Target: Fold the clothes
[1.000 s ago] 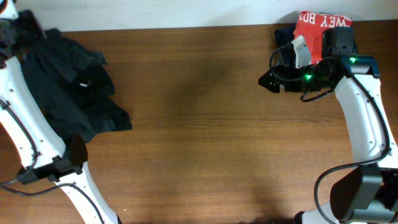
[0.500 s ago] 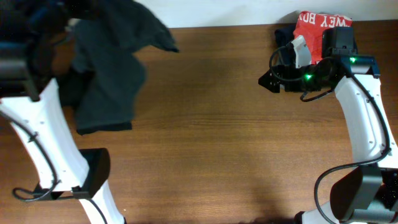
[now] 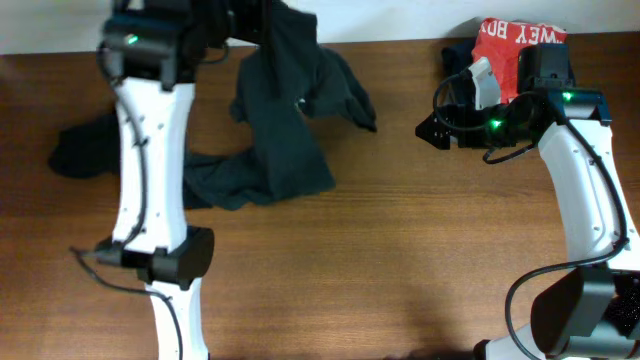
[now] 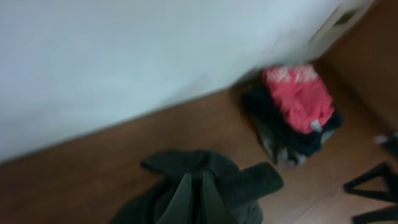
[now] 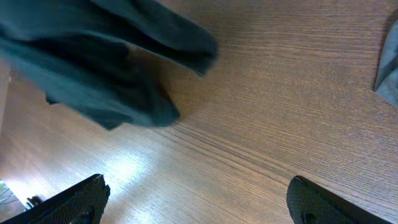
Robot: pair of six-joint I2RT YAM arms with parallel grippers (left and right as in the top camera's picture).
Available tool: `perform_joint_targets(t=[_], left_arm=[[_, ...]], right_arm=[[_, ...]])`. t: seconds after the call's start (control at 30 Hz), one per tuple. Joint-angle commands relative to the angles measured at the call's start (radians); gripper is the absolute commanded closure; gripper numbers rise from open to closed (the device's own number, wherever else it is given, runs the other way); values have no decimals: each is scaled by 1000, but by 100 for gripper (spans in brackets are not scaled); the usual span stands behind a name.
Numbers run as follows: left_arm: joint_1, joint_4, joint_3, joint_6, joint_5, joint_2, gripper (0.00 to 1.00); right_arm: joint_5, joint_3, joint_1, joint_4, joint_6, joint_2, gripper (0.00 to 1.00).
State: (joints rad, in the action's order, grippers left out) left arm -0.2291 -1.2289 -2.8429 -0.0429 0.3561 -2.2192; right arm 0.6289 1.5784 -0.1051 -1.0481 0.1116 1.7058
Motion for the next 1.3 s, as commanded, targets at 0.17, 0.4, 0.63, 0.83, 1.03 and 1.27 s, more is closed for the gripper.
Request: perform_joint_targets(t=[0.17,0.4,0.63,0.83,1.03,1.27], left_arm=[[-23,17,85,6,14,-88,99],[-32,12,93,13,5,-174,99],[-33,-8,93,13,3,-253,80],[-25,-51,93,16,-188,-262,1],[46,-128,93,6,-315,-266,2],[169,-266,97,-34,-323,-316,9]], right_arm=[[-2,21,-6,-3,3,3,4],[-2,21,-6,-3,3,3,4],[-3,21,-6,-3,3,3,4],[-8,21,-6,-3,3,3,4],[-13,21,-6,-3,3,3,4],[-13,21,-6,-3,3,3,4]])
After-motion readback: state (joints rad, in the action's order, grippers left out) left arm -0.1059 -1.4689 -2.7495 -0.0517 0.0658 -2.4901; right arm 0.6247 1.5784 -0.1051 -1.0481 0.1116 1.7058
